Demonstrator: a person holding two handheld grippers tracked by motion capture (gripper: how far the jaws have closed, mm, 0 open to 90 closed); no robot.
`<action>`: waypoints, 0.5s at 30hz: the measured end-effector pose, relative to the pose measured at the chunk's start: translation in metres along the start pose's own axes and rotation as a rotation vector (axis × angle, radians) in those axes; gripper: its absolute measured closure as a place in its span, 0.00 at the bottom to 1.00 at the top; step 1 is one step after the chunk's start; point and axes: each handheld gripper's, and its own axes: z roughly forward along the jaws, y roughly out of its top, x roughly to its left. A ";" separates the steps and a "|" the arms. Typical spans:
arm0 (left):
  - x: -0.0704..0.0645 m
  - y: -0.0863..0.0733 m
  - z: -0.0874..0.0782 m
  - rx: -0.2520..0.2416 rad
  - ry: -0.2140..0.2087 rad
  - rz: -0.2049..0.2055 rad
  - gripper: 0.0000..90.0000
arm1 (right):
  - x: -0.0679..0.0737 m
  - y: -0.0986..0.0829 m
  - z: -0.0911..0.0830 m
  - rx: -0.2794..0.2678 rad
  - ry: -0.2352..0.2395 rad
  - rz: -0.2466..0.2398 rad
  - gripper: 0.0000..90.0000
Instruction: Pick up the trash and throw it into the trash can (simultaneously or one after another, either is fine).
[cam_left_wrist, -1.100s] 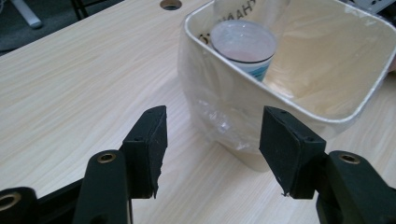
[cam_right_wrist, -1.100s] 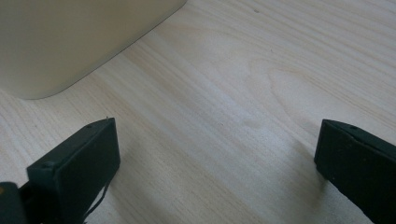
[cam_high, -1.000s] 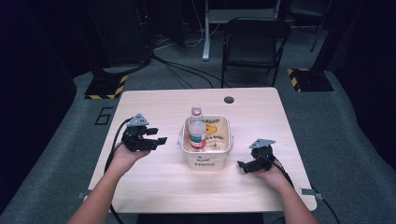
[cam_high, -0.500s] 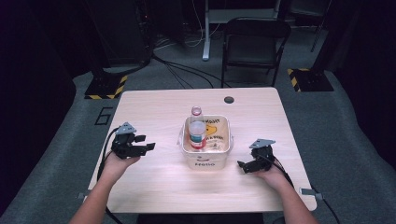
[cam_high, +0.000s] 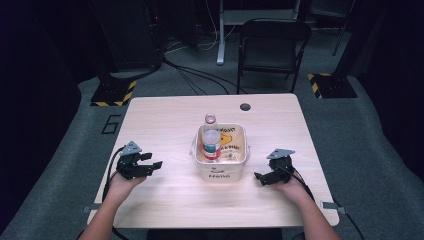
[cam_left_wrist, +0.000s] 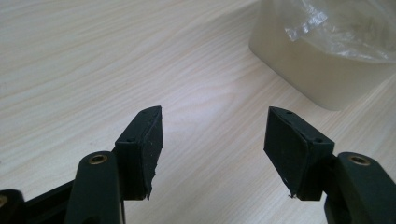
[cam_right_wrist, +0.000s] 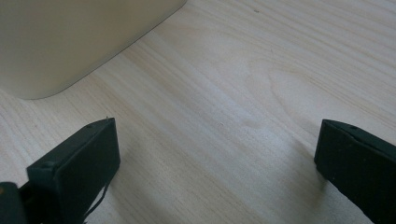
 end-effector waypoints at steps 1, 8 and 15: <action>0.001 -0.002 0.001 0.001 -0.001 -0.002 0.41 | 0.000 0.000 0.000 0.000 0.000 0.000 0.00; 0.007 -0.016 0.005 0.017 0.004 -0.024 0.39 | 0.000 0.000 0.000 0.000 0.000 0.000 0.00; 0.012 -0.030 0.009 0.023 0.025 -0.054 0.38 | 0.000 0.000 0.000 0.000 0.000 0.000 0.00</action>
